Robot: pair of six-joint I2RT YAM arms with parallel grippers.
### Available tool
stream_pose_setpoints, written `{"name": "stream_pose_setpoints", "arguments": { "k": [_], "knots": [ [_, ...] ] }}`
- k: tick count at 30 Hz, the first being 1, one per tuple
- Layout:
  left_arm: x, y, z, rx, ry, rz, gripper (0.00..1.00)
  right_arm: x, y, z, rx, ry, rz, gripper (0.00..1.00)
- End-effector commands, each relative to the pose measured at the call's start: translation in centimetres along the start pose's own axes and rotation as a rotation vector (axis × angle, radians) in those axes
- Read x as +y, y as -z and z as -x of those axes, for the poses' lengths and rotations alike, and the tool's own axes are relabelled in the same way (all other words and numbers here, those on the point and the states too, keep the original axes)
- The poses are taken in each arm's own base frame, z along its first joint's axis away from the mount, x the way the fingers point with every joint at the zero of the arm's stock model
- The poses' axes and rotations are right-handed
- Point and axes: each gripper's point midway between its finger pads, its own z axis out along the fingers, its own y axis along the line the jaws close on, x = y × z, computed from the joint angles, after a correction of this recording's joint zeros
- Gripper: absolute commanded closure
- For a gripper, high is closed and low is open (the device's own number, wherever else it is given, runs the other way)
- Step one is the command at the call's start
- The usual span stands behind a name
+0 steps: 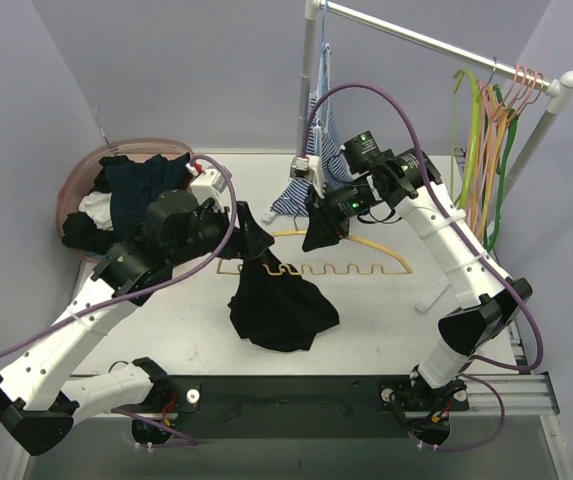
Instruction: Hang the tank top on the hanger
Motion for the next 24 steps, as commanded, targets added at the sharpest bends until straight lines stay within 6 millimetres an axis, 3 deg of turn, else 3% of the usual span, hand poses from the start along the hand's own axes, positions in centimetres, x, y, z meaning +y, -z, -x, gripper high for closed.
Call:
{"name": "stream_pose_setpoints", "arguments": {
  "k": [1, 5, 10, 18, 24],
  "knots": [
    [-2.4, 4.5, 3.1, -0.135, -0.293, -0.136, 0.05, 2.1, 0.3, 1.6, -0.081, 0.057, 0.122, 1.00],
    [-2.2, 7.3, 3.9, -0.177, -0.543, -0.156, 0.03, 2.8, 0.3, 1.6, -0.091, 0.085, 0.167, 1.00],
    [-2.1, 8.0, 1.2, -0.106, -0.838, -0.263, 0.03, 3.9, 0.7, 0.7, -0.083, 0.132, 0.209, 1.00],
    [-4.2, 5.3, -2.9, 0.043, -0.873, -0.540, 0.03, 6.5, 0.8, -2.2, -0.046, 0.243, 0.272, 1.00],
    [-3.2, 2.0, -4.6, 0.148, -0.818, -0.556, 0.05, 6.8, 1.0, -2.9, -0.036, 0.258, 0.272, 1.00]
  ]
}}
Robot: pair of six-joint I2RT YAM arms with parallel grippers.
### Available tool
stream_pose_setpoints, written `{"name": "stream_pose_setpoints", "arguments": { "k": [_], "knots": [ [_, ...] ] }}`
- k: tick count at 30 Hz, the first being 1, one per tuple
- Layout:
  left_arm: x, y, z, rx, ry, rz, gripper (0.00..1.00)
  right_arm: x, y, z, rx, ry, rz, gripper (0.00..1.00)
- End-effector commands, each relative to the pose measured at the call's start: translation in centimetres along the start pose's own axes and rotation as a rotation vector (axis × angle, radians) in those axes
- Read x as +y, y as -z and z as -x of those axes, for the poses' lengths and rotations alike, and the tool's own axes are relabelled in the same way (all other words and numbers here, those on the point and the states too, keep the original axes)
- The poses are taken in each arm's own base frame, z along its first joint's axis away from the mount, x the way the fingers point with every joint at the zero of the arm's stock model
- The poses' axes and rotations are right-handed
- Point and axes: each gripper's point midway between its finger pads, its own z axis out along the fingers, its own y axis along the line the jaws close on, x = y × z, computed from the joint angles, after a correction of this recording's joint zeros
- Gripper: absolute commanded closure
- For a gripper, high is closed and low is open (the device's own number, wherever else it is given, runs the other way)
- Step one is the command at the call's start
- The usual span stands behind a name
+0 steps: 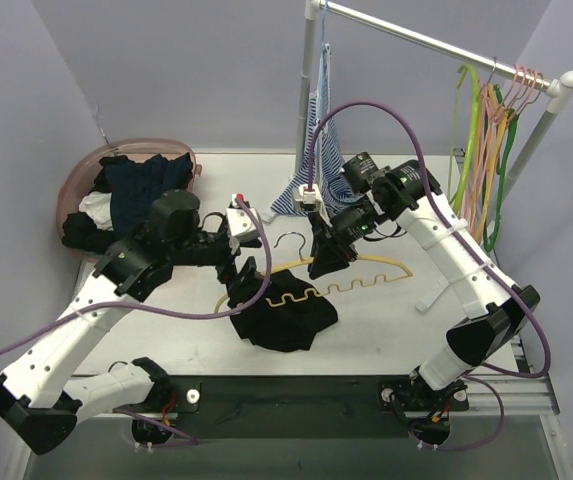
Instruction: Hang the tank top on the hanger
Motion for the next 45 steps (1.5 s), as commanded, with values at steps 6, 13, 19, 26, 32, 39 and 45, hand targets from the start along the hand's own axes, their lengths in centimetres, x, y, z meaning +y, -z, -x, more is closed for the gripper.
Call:
{"name": "stream_pose_setpoints", "arguments": {
  "k": [6, 13, 19, 26, 32, 39, 45],
  "knots": [
    [-0.7, -2.7, -0.8, -0.015, 0.034, -0.126, 0.22, 2.4, 0.4, 0.4, -0.046, 0.055, 0.061, 1.00],
    [-1.6, -3.3, -2.1, -0.014, 0.092, -0.149, 1.00, 2.5, 0.0, -0.2, -0.045, 0.021, 0.080, 1.00],
    [0.3, -1.9, -4.9, -0.007, 0.251, 0.073, 1.00, 1.2, 0.5, -0.5, -0.063, -0.110, 0.003, 0.72],
    [1.2, -0.5, -7.1, -0.102, 0.501, 0.266, 1.00, -0.7, 4.3, 0.2, -0.180, -0.196, -0.175, 0.30],
    [2.4, 2.4, -7.0, -0.252, 0.654, 0.449, 1.00, 0.2, 3.2, -2.0, -0.272, -0.259, -0.155, 0.27],
    [3.1, 2.8, -7.4, -0.378, 0.832, 0.499, 1.00, -0.1, -2.7, -7.2, -0.138, -0.334, -0.143, 0.32],
    [3.1, 2.8, -7.5, -0.428, 0.916, 0.497, 1.00, -3.9, -7.4, -8.4, 0.032, -0.413, -0.296, 0.38]
  ]
}}
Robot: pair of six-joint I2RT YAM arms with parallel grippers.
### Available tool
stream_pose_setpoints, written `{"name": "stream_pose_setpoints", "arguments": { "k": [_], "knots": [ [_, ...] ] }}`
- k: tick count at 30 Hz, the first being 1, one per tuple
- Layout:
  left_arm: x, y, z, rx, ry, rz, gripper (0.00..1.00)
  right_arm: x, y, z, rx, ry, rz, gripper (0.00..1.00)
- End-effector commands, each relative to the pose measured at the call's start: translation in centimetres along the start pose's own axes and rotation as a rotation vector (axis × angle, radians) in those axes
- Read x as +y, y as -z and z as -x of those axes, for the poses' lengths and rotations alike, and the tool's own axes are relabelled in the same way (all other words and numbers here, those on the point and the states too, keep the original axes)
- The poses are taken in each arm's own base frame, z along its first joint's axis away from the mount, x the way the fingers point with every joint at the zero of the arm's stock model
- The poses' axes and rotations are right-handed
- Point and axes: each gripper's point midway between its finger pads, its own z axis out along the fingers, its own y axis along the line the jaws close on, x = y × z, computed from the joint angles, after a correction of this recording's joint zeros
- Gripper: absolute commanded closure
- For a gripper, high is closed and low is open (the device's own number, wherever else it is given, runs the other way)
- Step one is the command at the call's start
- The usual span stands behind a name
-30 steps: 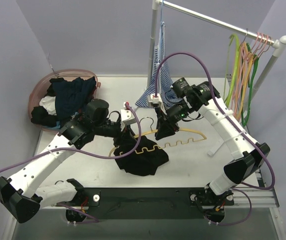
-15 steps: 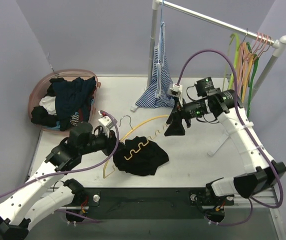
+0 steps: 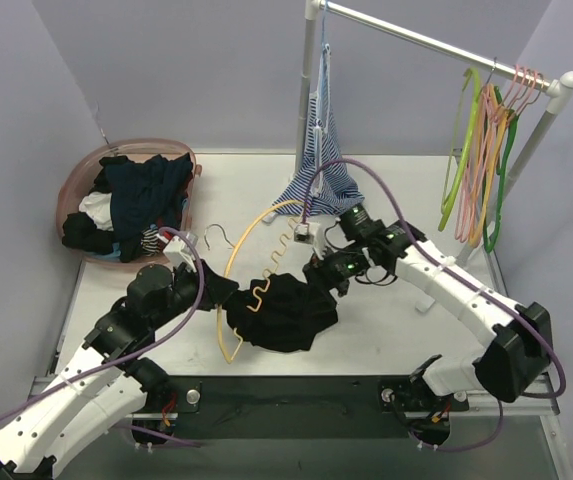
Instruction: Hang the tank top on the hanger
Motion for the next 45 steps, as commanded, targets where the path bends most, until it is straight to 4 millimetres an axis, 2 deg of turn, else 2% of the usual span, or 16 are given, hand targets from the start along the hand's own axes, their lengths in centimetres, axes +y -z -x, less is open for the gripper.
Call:
{"name": "stream_pose_setpoints", "arguments": {
  "k": [1, 4, 7, 15, 17, 19, 21, 22, 23, 26, 31, 34, 38, 39, 41, 45],
  "knots": [
    [-1.7, 0.2, 3.3, -0.147, 0.112, -0.054, 1.00, -2.8, -3.5, 1.4, 0.037, -0.029, -0.159, 0.39],
    [-0.8, 0.7, 3.6, -0.184, 0.153, -0.008, 1.00, -2.8, -6.1, 0.4, 0.094, -0.003, -0.182, 0.39],
    [0.0, 1.0, 3.5, -0.201, 0.207, 0.027, 1.00, -3.6, -7.4, -0.3, 0.107, 0.043, -0.230, 0.38],
    [0.4, 1.0, 3.0, -0.195, 0.255, 0.040, 1.00, -7.4, -8.6, 0.1, 0.156, 0.073, -0.414, 0.38],
    [0.5, 0.9, 2.8, -0.189, 0.259, 0.042, 1.00, -7.8, -9.2, 0.0, 0.174, 0.062, -0.417, 0.42],
    [0.5, 0.9, 2.7, -0.185, 0.262, 0.041, 1.00, -8.1, -9.5, -0.2, 0.195, 0.055, -0.425, 0.55],
    [0.4, 1.0, 2.8, -0.188, 0.262, 0.041, 1.00, -8.2, -9.5, -0.2, 0.203, 0.054, -0.433, 0.62],
    [0.5, 1.0, 2.8, -0.189, 0.261, 0.044, 1.00, -8.3, -9.3, -0.2, 0.203, 0.055, -0.442, 0.75],
    [0.6, 1.1, 2.8, -0.191, 0.260, 0.046, 1.00, -8.5, -9.2, -0.1, 0.203, 0.058, -0.454, 0.82],
    [0.7, 1.4, 2.8, -0.190, 0.238, 0.050, 1.00, -8.8, -8.0, 0.1, 0.196, 0.066, -0.487, 0.98],
    [-0.7, 2.5, 3.0, -0.178, 0.076, -0.022, 1.00, -10.0, -4.0, 1.4, 0.129, 0.031, -0.532, 0.99],
    [-1.7, 2.9, 3.2, -0.171, -0.014, -0.073, 1.00, -11.0, -0.6, 2.3, 0.080, -0.005, -0.545, 1.00],
    [-4.1, 3.6, 4.6, -0.196, -0.129, -0.175, 1.00, -10.8, 2.8, 3.2, 0.022, 0.002, -0.505, 1.00],
    [-4.8, 3.8, 4.7, -0.193, -0.156, -0.208, 1.00, -10.9, 4.2, 3.6, -0.012, -0.013, -0.498, 1.00],
    [-5.9, 4.2, 5.6, -0.212, -0.230, -0.247, 1.00, -11.6, 5.9, 4.0, -0.051, -0.053, -0.530, 1.00],
    [-7.5, 4.4, 5.7, -0.198, -0.366, -0.326, 1.00, -12.6, 9.5, 5.1, -0.153, -0.116, -0.586, 1.00]
  ]
}}
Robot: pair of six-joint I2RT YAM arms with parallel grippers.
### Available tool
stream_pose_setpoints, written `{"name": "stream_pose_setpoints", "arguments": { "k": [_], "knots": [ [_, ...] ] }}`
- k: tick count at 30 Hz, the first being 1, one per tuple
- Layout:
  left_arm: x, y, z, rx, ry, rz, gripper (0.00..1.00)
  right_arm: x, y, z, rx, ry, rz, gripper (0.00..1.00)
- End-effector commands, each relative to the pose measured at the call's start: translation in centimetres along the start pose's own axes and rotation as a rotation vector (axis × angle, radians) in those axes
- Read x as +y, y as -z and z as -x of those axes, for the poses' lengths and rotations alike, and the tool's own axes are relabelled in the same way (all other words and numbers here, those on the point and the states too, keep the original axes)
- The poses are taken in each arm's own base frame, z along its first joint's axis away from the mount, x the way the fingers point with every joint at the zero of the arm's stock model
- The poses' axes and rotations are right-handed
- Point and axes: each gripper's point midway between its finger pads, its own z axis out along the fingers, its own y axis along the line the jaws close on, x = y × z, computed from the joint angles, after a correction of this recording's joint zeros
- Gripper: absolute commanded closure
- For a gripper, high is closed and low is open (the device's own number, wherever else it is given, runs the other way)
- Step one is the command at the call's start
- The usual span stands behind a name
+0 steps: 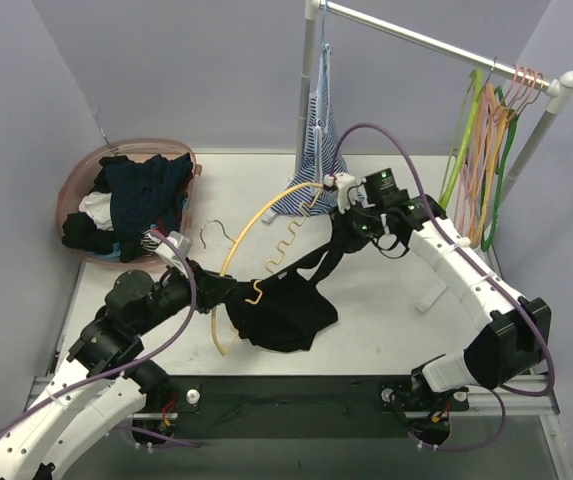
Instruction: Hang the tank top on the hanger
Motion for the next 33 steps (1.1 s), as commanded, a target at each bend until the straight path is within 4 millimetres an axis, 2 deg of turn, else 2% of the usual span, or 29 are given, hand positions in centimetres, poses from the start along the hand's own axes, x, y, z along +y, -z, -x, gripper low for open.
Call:
{"name": "stream_pose_setpoints", "arguments": {
  "k": [1, 5, 14, 16, 20, 21, 25, 30, 33],
  "knots": [
    [-4.5, 0.9, 4.4, -0.101, -0.231, -0.201, 1.00, -3.2, 4.0, 1.8, -0.083, -0.063, -0.093, 1.00],
    [-6.0, 1.0, 4.4, -0.086, -0.306, -0.288, 1.00, -4.8, 6.2, 3.7, -0.141, -0.094, -0.177, 1.00],
    [-5.2, 1.6, 3.9, -0.053, -0.411, -0.262, 1.00, -6.7, 10.4, 7.4, -0.267, -0.138, -0.291, 1.00],
    [-5.1, 1.6, 4.5, -0.091, -0.408, -0.253, 1.00, -6.6, 10.2, 7.4, -0.268, -0.160, -0.271, 1.00],
    [-5.6, 1.8, 6.4, -0.195, -0.337, -0.240, 1.00, -4.9, 8.4, 6.3, -0.257, -0.205, -0.138, 1.00],
    [-5.7, 1.9, 6.8, -0.221, -0.326, -0.239, 1.00, -3.8, 7.6, 5.6, -0.247, -0.214, -0.070, 1.00],
    [-4.9, 2.0, 9.0, -0.341, -0.253, -0.173, 1.00, -0.7, 6.6, 5.1, -0.250, -0.193, 0.126, 1.00],
    [-4.3, 2.3, 9.9, -0.400, -0.229, -0.138, 1.00, 0.6, 5.4, 3.6, -0.206, -0.171, 0.166, 1.00],
    [-5.2, 2.7, 10.4, -0.434, -0.241, -0.180, 1.00, 0.9, 4.5, 2.9, -0.176, -0.168, 0.156, 1.00]
  ]
}}
